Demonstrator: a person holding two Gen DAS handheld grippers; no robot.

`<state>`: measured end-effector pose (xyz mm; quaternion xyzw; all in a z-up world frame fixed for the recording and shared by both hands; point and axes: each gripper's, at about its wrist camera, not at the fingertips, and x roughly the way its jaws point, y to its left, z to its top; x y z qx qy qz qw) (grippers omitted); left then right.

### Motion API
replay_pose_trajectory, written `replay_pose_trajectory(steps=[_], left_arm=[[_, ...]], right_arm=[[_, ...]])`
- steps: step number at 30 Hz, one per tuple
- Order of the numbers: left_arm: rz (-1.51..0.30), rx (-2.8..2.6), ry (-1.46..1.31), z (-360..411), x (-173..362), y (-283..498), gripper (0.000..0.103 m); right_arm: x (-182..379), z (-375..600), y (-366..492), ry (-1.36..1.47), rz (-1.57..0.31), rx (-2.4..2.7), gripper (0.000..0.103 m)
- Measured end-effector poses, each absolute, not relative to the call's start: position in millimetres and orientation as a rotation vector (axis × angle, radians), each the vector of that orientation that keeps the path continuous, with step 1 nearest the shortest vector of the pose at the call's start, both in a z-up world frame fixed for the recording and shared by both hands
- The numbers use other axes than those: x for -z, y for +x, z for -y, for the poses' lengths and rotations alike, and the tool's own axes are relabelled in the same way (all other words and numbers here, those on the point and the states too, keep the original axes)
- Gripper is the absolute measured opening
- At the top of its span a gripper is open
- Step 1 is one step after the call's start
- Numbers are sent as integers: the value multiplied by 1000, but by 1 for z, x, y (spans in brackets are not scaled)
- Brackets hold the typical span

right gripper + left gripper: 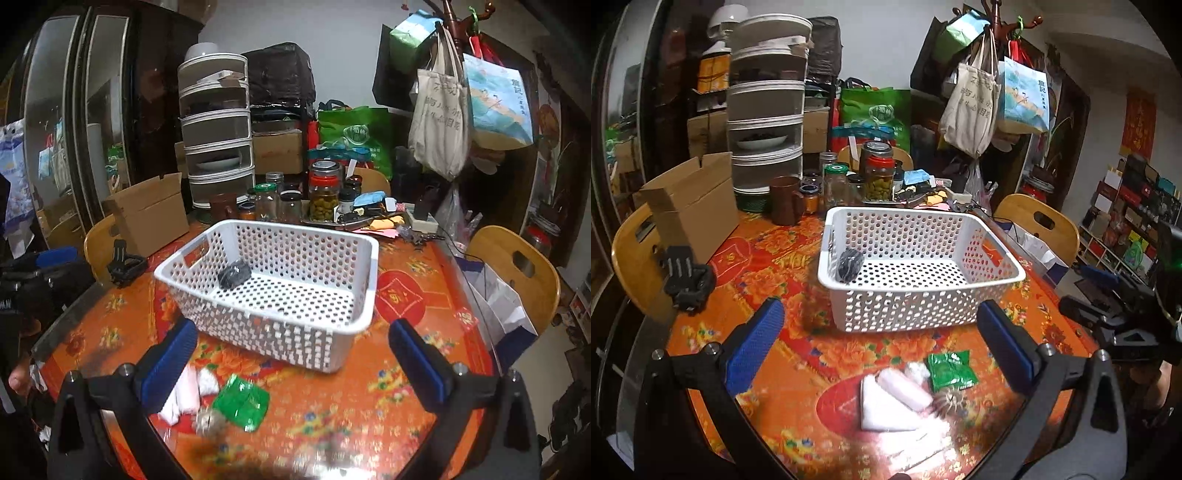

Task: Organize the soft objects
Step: 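Withdraw both tools from the basket back toward the remaining items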

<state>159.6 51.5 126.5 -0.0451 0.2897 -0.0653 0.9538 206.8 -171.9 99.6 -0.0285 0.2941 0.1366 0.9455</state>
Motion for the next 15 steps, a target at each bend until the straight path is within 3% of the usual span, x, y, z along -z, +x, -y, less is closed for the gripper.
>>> replay_pose_trajectory(steps=[7,15], left_arm=[[-598,133,-95,-49,-98,121,103],[-717,165,-117,-24,-20,109,103]], right_arm=[[-70,178,167,0,-615,-307,103],[-22,176,136,44,-582,-344,99]])
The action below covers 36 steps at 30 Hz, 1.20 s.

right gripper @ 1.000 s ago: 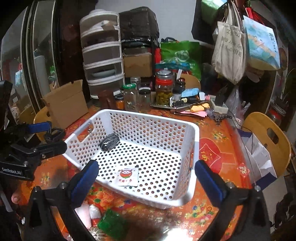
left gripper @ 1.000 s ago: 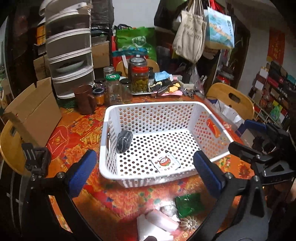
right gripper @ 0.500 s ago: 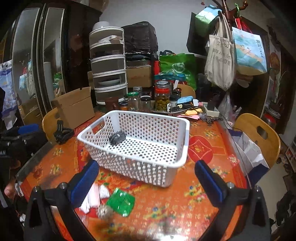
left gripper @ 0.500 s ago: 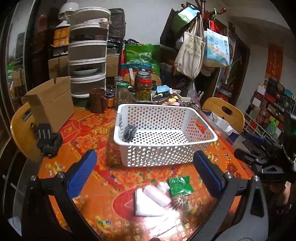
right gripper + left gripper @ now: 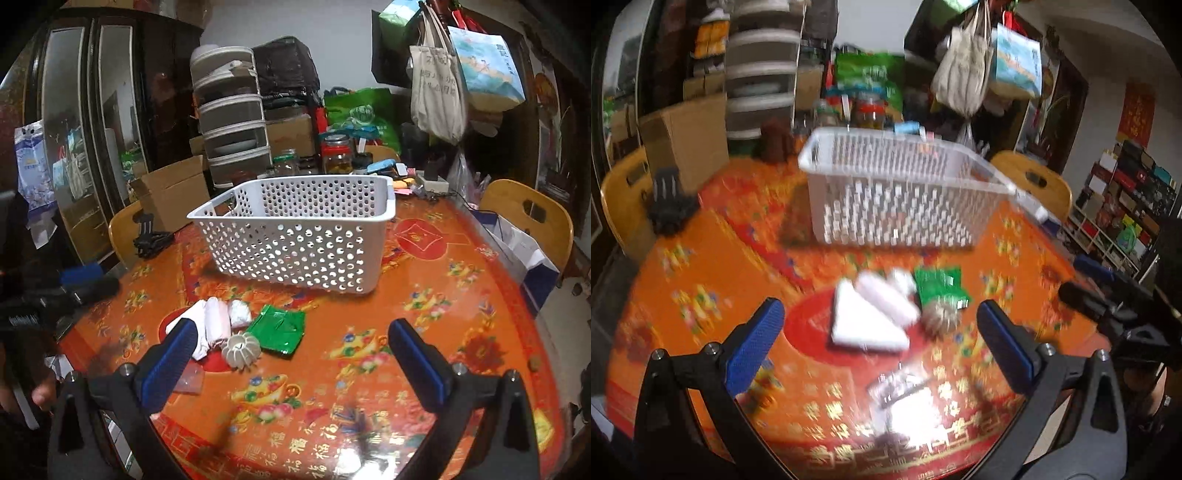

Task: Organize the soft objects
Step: 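Withdraw both tools from the basket back toward the remaining items, then grasp the clear plastic bag with the left tool while the right tool grasps the white ribbed ball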

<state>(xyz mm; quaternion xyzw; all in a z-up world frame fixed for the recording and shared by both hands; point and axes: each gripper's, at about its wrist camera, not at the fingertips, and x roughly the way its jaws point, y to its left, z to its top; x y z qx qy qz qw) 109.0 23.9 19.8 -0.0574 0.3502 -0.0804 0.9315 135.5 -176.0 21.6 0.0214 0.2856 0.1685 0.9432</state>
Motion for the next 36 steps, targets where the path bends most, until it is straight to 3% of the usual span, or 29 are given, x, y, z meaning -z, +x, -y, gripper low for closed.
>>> replay_pose_trajectory(steps=[9,20,25,27,30,36], left_arm=[[-811,158,-126,-9,49,107,103],[-843,168,-95,12,75,111,97],[-835,149,-76,14,77,113,84],[-828,133,-51,16,77,114,69],[-818,126,-29,18,77,113,55],[-803,148,-47,10,77,113,54]], right_arm=[[7,182,138,104,-631,-324,95],[19,167,143,74,-657,-301,85],[22,165,147,76,-661,-281,85],[23,162,148,74,-666,-282,85],[25,156,150,72,-673,-295,85],[31,140,155,62,-692,-341,85]])
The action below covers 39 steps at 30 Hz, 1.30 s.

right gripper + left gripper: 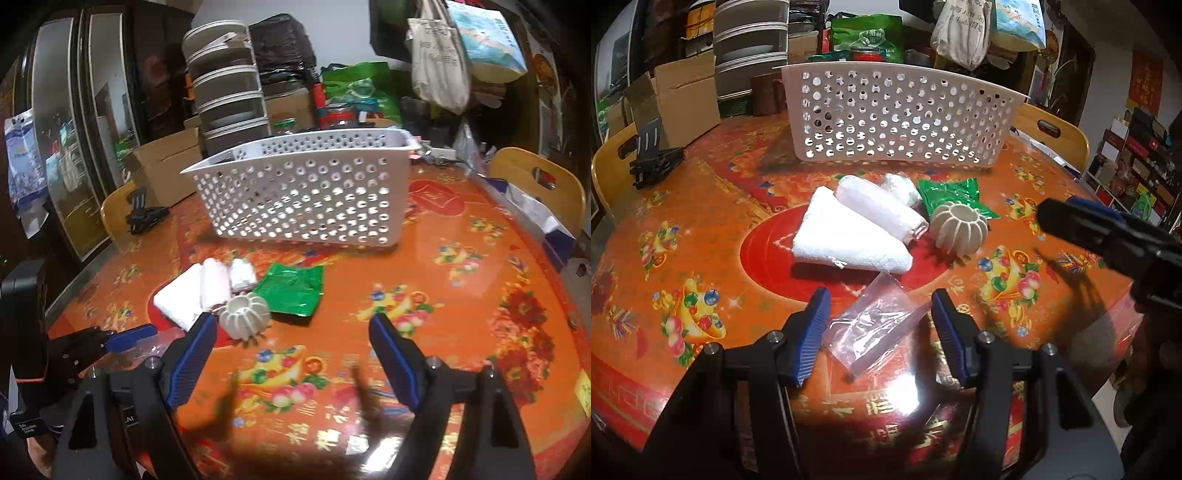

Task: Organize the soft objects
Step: 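Grasp the clear plastic bag with the left tool while the right tool grasps the white ribbed ball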

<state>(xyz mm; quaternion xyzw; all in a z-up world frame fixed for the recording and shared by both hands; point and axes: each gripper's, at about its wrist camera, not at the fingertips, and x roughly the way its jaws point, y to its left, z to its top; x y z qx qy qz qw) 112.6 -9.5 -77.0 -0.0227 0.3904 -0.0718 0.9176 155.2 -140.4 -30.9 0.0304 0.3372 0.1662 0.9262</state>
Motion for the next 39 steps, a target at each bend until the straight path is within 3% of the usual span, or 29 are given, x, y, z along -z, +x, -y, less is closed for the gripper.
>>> replay_pose_trajectory(steps=[9,13,30,39], left_arm=[[-775,111,-74,-15,72,108,54],[-772,99,-97,-25,71,108,54],[-767,86,-146,-41,77,109,54],[-761,80,-136,-41,75,111,54]], right_arm=[[47,108,174,47,-768,-400,84],[55,99,184,50,-822,-407,70],[67,81,200,12,-889,-394,39],[62,84,191,21,-837,-404,37]])
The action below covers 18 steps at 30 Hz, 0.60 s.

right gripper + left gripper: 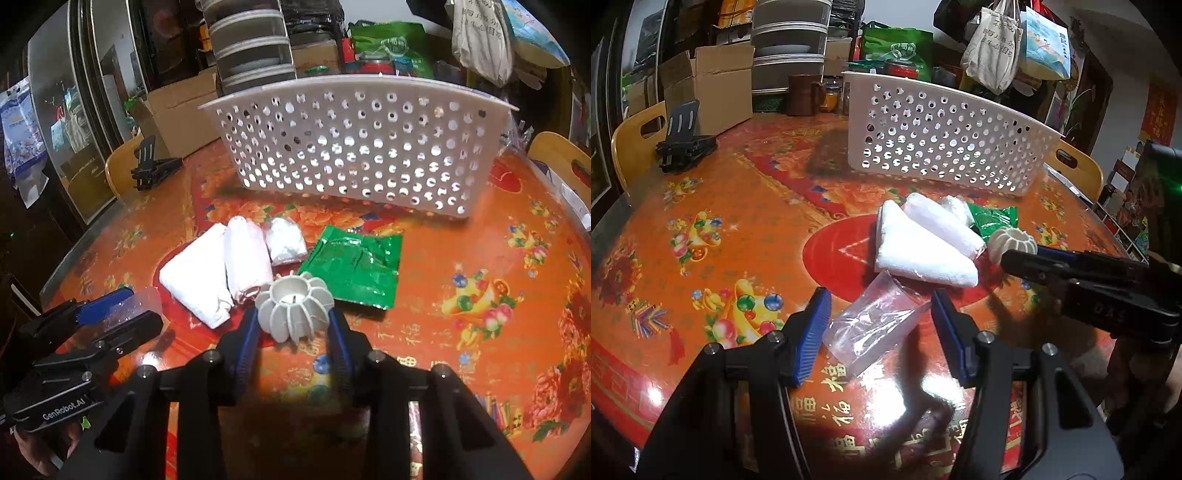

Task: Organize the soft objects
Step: 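Grasp the clear plastic bag with the left tool while the right tool grasps the white ribbed ball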

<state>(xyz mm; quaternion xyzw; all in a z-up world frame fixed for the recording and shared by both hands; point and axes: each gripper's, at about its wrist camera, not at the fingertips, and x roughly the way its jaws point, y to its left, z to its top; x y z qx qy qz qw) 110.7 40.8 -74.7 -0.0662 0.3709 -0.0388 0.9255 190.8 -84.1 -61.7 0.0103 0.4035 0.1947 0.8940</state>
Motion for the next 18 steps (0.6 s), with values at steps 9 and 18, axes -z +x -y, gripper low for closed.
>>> replay_pose_trajectory(steps=[9,18], left_arm=[[-757,67,-122,-40,68,113,54],[-750,53,-113,-43,62,117,54]], right_arm=[[53,93,185,51,-781,-411,37],[50,100,181,50,-765,-402,37]])
